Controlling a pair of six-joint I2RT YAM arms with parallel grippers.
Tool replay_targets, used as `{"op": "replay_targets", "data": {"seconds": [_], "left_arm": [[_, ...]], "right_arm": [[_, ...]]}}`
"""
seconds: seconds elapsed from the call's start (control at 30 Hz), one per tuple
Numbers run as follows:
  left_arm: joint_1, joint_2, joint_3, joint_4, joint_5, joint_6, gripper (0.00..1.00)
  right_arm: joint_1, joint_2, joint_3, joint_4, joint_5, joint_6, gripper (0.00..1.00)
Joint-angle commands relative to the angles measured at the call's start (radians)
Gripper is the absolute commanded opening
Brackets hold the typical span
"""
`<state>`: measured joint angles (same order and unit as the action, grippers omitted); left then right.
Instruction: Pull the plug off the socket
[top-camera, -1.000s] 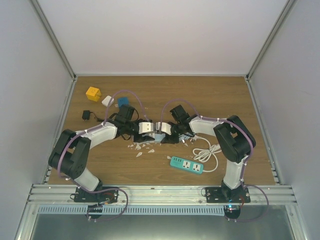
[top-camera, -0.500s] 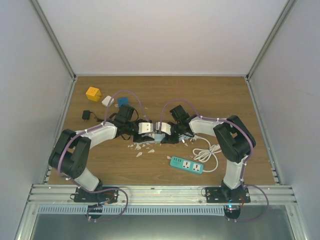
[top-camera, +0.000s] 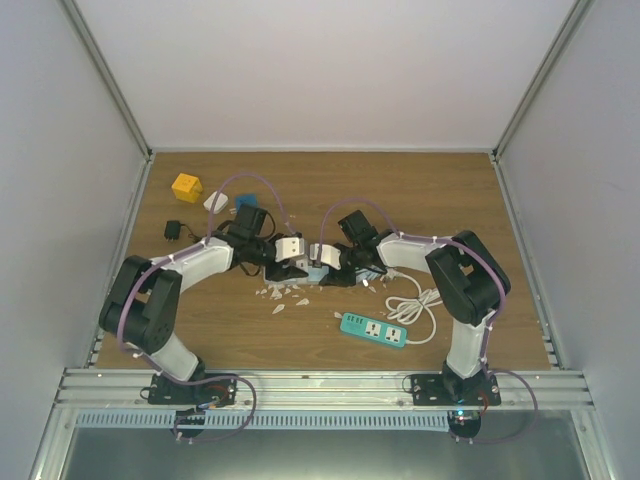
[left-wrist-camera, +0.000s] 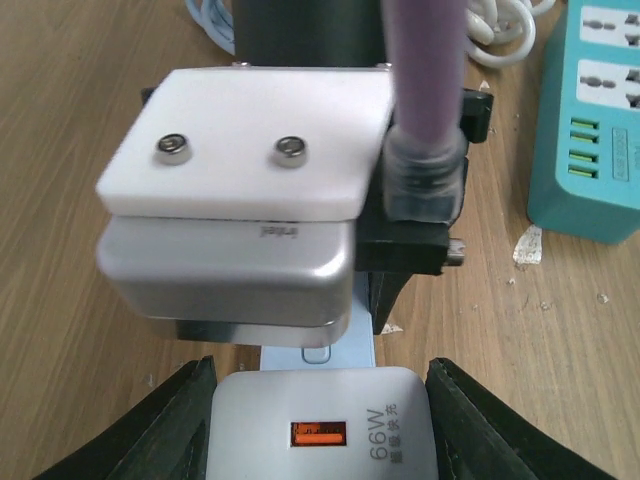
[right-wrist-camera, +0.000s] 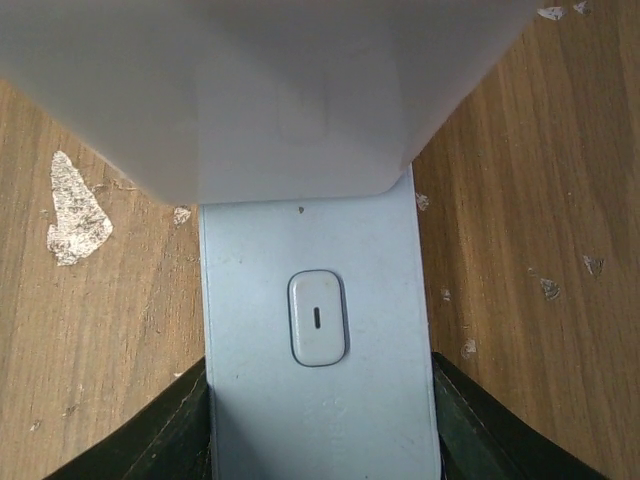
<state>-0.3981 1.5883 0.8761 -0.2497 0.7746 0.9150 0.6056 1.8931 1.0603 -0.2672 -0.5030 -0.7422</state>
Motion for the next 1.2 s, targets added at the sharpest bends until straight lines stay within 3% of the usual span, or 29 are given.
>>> {"op": "replay_targets", "data": {"seconds": [0.0, 0.17, 0.3, 0.77, 1.17], "left_arm": [[0.016, 0.009, 0.081, -0.032, 0.210, -0.070, 0.30], [0.003, -0.009, 0.053, -0.045, 0.160, 0.043, 0.29], [-0.002, -0.079, -0.051, 0.060, 0.065, 0.110, 0.29], [0.039, 0.014, 0.093, -0.026, 0.230, -0.051, 0.27], [0.071, -0.002, 0.063, -0.080, 0.183, 0.037, 0.27]], "right_arm": [[-0.020, 0.038, -0.015, -0.018, 0.128, 0.028, 0.06], [-0.020, 0.037, -0.019, -0.018, 0.128, 0.027, 0.06], [-0.021, 0.037, -0.018, -0.021, 0.125, 0.027, 0.06], [-0.023, 0.044, -0.019, -0.021, 0.132, 0.020, 0.06], [-0.028, 0.034, -0.028, -0.018, 0.128, 0.018, 0.06]]}}
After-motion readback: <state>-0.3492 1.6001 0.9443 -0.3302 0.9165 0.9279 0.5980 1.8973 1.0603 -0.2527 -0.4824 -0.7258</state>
